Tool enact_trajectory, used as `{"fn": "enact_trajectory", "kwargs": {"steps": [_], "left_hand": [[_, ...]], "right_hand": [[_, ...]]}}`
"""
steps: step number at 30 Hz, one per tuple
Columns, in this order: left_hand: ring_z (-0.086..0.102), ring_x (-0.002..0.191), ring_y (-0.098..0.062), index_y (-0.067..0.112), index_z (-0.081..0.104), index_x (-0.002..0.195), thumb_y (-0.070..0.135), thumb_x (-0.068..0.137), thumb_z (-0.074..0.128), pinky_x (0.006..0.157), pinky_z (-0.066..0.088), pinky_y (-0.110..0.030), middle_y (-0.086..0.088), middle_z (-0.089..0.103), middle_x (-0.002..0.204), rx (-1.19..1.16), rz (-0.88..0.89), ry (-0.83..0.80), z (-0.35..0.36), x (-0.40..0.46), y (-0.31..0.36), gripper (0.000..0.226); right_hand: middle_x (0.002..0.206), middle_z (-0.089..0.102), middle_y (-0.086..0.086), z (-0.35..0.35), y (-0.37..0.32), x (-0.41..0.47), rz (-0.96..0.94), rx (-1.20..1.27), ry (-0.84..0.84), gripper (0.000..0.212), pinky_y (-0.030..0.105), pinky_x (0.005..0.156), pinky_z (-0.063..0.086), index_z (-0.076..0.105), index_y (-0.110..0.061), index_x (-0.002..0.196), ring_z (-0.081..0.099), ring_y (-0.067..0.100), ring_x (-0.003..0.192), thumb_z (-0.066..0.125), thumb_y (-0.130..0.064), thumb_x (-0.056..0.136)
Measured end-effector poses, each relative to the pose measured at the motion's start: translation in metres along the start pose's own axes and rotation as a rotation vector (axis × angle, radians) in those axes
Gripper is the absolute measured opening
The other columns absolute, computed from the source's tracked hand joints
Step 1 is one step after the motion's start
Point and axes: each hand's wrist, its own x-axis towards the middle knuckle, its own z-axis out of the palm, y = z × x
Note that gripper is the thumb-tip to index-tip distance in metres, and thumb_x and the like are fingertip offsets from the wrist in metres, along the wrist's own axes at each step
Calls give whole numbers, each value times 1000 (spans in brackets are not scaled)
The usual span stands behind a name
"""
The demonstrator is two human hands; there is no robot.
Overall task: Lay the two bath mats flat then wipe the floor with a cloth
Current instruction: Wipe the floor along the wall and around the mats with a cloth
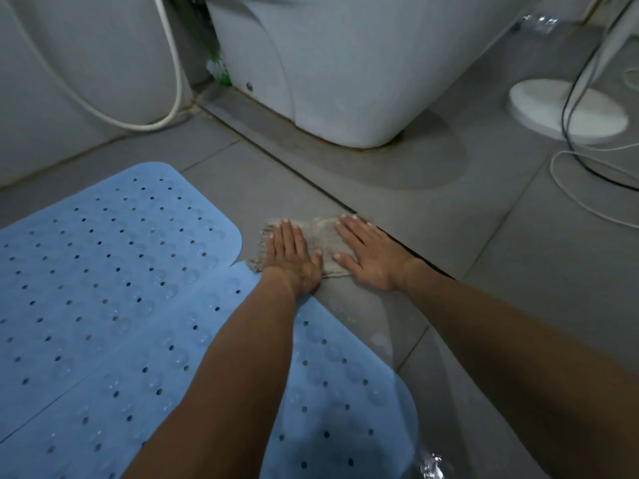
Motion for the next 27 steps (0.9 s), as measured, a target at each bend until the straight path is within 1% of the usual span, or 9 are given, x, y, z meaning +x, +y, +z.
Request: {"fn": "enact_trajectory", "kwargs": {"steps": [3,5,9,13,17,20,22,23,27], "left_hand": [[-20,148,-31,0,-14,151,46,100,7,121,-11,-44,-19,-22,159,7,60,24,10,-14,25,72],[-21,147,-31,0,-14,151,46,100,7,120,-12,-45,-19,-23,159,4,102,34,18,-24,44,72],[-24,146,-31,1,-16,150,48,99,4,120,-13,-45,-18,-25,158,-3,214,39,34,-50,84,72],[-22,147,-32,1,-15,150,48,99,3,121,-10,-46,-20,-23,158,41,340,72,47,-75,114,72],[-19,148,-31,1,-13,151,48,101,6,121,-12,-44,-20,-20,159,46,472,87,59,-105,138,71],[-18,149,-29,2,-10,152,47,102,10,119,-14,-41,-18,-18,160,53,552,88,69,-128,151,71],[-17,149,-28,3,-9,153,47,102,12,120,-13,-41,-17,-18,160,63,605,80,76,-144,160,70],[-17,149,-28,3,-9,153,47,102,12,120,-12,-41,-16,-17,161,67,635,78,81,-151,164,70],[-18,149,-26,4,-10,153,48,101,10,121,-10,-43,-15,-17,161,94,745,89,96,-179,173,71]], "right_hand": [[167,-2,2,8,10,-42,35,5,28,83,38,124,4,3,-18,159,-6,14,153,2,-68,93],[167,3,2,13,17,-72,66,4,51,83,38,124,7,7,-17,159,-2,14,153,3,-68,94],[167,1,-1,16,24,-135,197,1,42,71,28,121,-4,7,-19,159,-3,11,152,20,-56,100],[167,0,-2,23,26,-192,338,-1,39,75,31,121,-4,5,-21,159,-4,11,152,15,-62,97],[166,-9,-2,31,23,-242,510,33,-12,72,31,118,-12,1,-20,159,-11,13,152,21,-58,101],[166,-8,0,41,19,-275,619,53,-9,79,34,119,-9,2,-20,159,-9,16,152,18,-64,95],[166,-7,1,46,14,-298,680,71,-18,77,37,121,-6,2,-19,159,-8,17,153,23,-62,98],[166,-8,1,48,10,-310,711,78,-38,77,38,122,-6,1,-19,159,-9,17,153,23,-62,99],[166,-13,3,58,-11,-352,832,108,-91,93,41,123,-8,-5,-19,158,-14,18,152,7,-75,85]]}}
